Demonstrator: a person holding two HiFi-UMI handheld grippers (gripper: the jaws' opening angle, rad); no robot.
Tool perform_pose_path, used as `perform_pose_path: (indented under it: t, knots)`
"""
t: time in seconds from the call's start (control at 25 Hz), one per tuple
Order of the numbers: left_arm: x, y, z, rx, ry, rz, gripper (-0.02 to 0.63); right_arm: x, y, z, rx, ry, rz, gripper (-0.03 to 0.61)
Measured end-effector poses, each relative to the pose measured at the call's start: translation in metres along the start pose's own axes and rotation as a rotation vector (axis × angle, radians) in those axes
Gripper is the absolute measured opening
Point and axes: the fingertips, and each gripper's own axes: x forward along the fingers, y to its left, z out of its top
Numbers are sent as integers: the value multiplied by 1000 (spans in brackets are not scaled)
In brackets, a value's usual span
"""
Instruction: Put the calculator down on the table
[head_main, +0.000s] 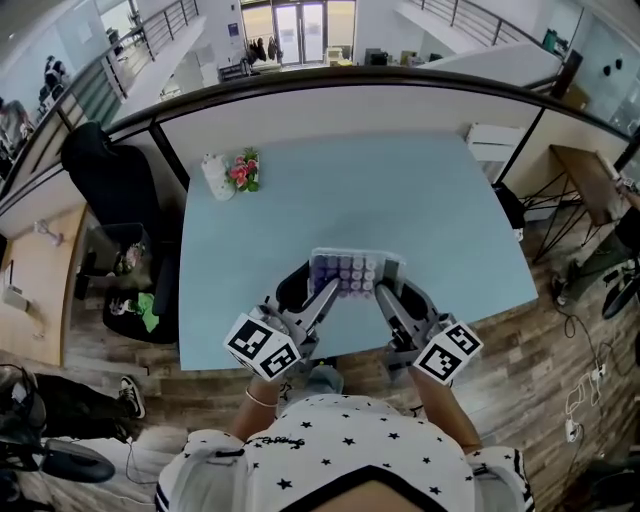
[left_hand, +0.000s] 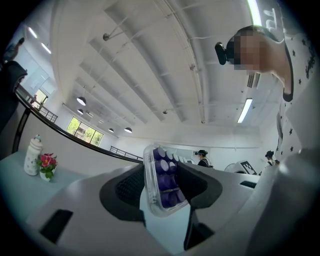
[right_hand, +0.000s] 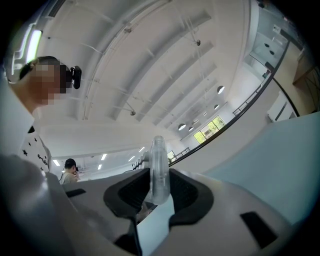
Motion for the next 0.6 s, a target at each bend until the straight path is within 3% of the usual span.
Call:
perform_pose_path:
  t: [0.6]
  knots:
    - [28,91,6,-40,9,39,209,87,-41,-1,0,59,-7,107]
